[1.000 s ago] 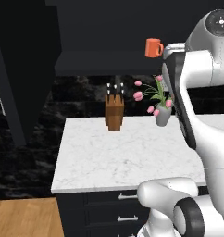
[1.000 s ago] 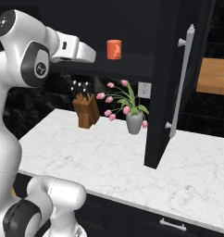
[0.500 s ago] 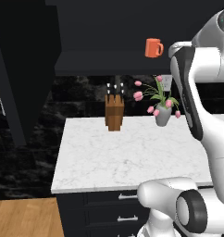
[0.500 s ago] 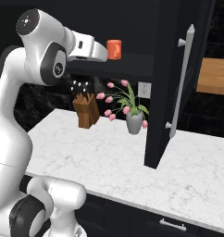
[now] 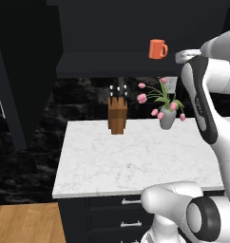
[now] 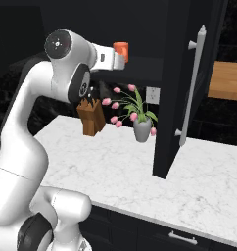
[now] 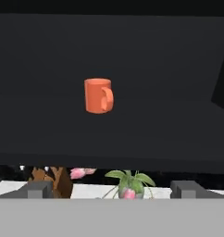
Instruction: Gather all objects into one cabinet and sort the glasses and bowls to opposite sides.
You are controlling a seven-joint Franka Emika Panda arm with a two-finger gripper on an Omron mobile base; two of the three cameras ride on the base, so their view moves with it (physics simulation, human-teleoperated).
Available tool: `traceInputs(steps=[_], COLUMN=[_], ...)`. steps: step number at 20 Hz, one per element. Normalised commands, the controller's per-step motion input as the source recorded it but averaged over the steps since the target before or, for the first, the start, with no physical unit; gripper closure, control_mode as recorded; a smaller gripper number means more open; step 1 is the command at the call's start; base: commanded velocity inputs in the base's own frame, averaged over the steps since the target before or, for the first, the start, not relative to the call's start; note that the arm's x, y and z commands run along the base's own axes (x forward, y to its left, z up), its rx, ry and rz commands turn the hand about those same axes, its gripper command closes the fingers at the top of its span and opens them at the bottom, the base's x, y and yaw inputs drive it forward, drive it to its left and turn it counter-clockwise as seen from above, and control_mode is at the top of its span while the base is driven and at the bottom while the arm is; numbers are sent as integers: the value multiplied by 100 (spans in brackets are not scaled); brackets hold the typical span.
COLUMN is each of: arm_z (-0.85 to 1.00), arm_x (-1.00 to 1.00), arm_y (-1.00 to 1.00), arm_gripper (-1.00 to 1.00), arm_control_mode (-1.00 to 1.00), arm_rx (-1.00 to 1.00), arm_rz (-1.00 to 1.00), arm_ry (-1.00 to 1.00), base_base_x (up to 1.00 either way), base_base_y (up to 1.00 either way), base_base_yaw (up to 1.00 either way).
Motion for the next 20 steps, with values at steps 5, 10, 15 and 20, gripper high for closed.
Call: traceInputs(steps=[5, 10, 15, 20], arm_z=[15, 14, -7, -28], arm_x=[78, 70, 53, 36], arm_y=[6, 1, 0, 0], arm_gripper=[-100, -100, -100, -100], arm_control_mode=[-100, -100, -100, -100], arm_rx=[2, 3, 0, 0], arm_rz=[0, 0, 0, 3], arm_ry=[0, 1, 4, 4], base_base_x=[0, 0, 0, 0], base_base_y=[0, 0, 0, 0], base_base_yaw=[0, 0, 0, 0])
